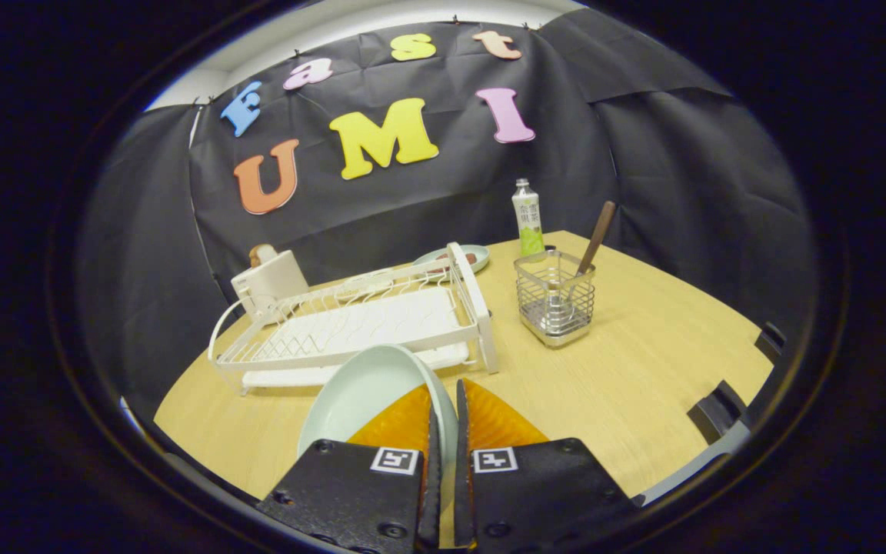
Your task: Take the plate from the dish rack, then take the spoon from the basket and place it into the plate.
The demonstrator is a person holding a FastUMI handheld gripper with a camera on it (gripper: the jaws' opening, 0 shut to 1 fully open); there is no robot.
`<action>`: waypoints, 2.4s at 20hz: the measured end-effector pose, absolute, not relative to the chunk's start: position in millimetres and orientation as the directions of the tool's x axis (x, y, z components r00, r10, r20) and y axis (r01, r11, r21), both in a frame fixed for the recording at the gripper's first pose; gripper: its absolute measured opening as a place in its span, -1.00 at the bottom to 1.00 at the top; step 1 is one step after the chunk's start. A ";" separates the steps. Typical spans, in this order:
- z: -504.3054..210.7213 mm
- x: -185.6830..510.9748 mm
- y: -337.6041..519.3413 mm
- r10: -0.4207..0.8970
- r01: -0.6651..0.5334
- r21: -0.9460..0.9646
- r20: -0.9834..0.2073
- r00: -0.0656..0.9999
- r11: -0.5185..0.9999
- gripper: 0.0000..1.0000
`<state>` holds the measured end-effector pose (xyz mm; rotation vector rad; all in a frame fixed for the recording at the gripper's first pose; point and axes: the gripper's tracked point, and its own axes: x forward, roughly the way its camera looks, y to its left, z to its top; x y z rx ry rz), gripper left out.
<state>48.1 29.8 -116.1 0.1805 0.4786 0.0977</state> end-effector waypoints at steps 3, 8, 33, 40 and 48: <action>-118.2 52.3 21.7 0.105 -0.043 0.150 -0.434 0.895 0.988 -0.60; -106.5 56.7 13.8 0.077 -0.038 0.109 -0.379 0.922 0.993 0.68; -26.0 127.2 -139.3 -0.035 0.043 0.038 -0.209 0.977 0.998 1.00; -50.3 197.9 -143.0 0.048 -0.031 0.059 -0.313 0.948 0.998 1.00; -56.6 231.5 -145.2 0.071 -0.025 0.140 -0.338 0.938 0.990 0.55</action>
